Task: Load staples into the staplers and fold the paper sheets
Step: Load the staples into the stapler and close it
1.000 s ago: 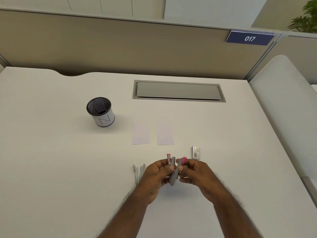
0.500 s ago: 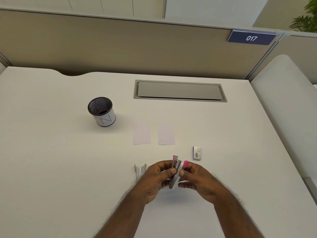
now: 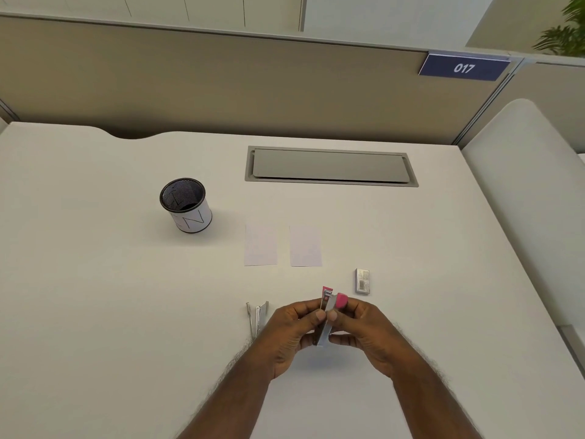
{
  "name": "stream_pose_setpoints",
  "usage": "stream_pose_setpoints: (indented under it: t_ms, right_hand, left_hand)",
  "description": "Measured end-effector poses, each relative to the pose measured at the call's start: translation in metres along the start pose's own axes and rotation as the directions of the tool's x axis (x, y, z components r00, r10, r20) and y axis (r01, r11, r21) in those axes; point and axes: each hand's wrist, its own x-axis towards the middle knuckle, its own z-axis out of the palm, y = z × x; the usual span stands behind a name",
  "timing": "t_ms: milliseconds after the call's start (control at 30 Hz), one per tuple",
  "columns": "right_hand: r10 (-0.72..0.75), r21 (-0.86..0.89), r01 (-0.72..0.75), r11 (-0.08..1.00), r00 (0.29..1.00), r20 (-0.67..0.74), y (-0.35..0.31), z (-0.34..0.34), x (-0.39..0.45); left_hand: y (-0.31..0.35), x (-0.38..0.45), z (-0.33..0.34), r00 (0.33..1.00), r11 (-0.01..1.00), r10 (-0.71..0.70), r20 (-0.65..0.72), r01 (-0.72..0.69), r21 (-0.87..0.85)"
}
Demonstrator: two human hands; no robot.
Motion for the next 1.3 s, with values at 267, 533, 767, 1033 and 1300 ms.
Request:
stream_pose_setpoints:
  t_ms: [267,533,767,1033,1300]
  right_hand:
    - [0.022,-0.084,-0.025,0.996,0.999,-0.042,0.007,-0.003,0.000]
    - [0.017,-0.147,-0.043,0.988,0.985,-0.174,0.017,0.003,0.009]
    - [-0.010,-0.226,-0.060,0.972,0.955,-0.295,0.026,0.009,0.014]
    - [-0.246,-0.737,-0.159,0.657,0.879,-0.409,0.039,0.034,0.016]
    - [-0.250,-0.842,-0.252,0.476,0.879,-0.405,0.044,0.060,0.022]
  left_hand:
    - [0.002,0.004,0.000,0.997,0.995,-0.005,-0.074,0.012,0.100]
    - [0.002,0.004,0.005,0.988,0.987,0.006,-0.152,0.019,0.162]
    - [0.001,0.007,0.004,0.982,0.965,0.015,-0.187,0.035,0.261]
    - [-0.001,0.012,-0.001,0.928,0.929,0.038,-0.370,0.104,0.356]
    - [-0.005,0.015,-0.001,0.920,0.715,0.103,-0.379,0.196,0.671]
